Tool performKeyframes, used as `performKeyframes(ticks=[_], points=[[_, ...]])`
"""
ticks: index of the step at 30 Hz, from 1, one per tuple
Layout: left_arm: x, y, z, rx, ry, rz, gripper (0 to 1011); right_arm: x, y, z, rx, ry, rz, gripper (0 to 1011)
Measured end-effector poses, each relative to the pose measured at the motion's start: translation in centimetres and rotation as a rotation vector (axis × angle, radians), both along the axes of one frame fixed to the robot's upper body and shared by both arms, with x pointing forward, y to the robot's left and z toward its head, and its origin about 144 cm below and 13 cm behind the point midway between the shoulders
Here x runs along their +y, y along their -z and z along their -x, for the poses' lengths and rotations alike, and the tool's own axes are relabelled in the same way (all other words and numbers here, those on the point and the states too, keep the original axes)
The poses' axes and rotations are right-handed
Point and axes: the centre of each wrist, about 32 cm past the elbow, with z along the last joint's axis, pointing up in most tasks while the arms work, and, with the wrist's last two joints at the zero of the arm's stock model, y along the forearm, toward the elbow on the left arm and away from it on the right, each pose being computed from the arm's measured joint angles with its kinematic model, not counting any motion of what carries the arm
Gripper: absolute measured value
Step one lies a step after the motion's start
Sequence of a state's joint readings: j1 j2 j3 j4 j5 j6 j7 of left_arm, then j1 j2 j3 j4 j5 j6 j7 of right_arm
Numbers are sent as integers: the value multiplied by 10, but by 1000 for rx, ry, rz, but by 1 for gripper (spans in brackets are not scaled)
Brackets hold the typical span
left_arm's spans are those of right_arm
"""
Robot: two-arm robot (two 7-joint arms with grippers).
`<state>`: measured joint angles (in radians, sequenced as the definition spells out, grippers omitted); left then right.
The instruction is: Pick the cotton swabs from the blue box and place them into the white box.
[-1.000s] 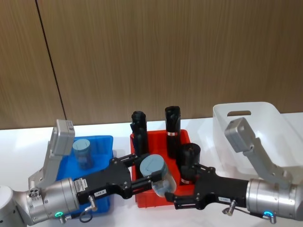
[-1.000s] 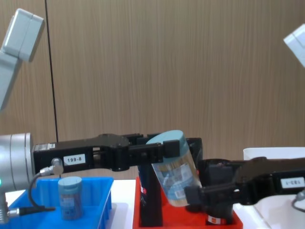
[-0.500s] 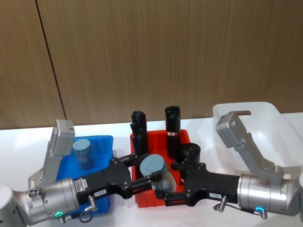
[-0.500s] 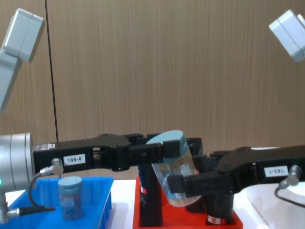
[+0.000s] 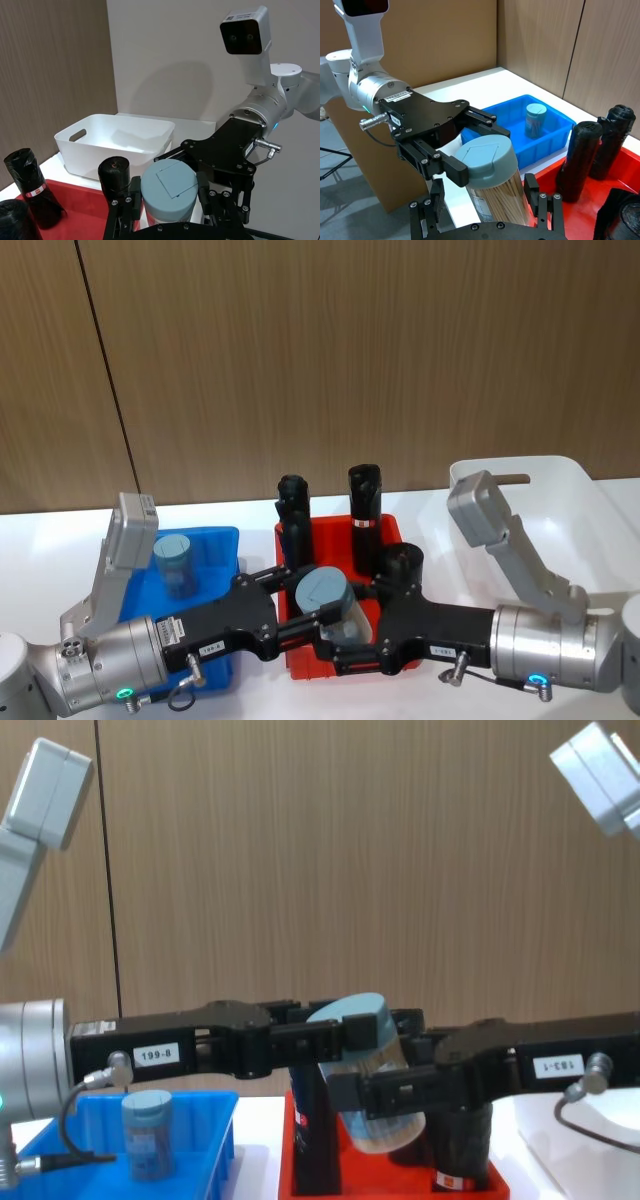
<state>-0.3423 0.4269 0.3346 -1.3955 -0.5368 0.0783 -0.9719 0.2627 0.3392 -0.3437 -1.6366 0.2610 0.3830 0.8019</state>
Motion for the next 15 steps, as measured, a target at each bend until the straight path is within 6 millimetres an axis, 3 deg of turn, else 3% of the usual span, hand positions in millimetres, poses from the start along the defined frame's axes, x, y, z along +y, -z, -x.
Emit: performKeyframes(ticks=[15], points=[[0,0,0,0,0,0,660,7,6,-4,21,-11,-5,1002]])
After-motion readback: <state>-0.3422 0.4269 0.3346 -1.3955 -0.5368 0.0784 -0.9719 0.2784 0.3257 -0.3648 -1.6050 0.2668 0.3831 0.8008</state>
